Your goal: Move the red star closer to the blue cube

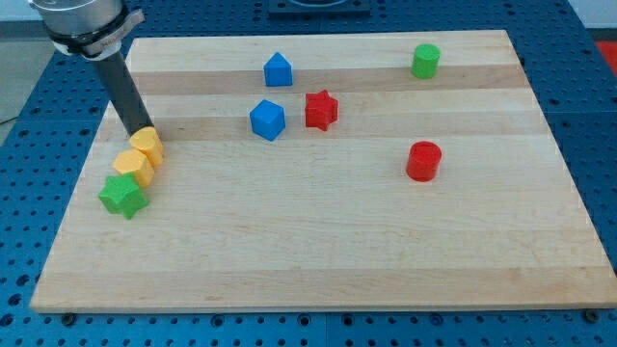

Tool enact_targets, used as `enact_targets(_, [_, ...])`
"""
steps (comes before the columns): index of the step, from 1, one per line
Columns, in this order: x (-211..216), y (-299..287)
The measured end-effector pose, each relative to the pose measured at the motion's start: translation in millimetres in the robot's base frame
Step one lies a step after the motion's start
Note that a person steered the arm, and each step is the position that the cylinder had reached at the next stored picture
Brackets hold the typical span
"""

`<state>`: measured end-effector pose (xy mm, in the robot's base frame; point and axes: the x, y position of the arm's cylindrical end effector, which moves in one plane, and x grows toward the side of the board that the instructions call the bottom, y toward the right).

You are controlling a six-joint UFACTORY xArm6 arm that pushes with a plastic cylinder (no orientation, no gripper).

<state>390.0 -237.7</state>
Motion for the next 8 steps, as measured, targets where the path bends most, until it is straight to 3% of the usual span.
enact_targets(3, [-98, 35])
enact_targets(8, [-27, 95])
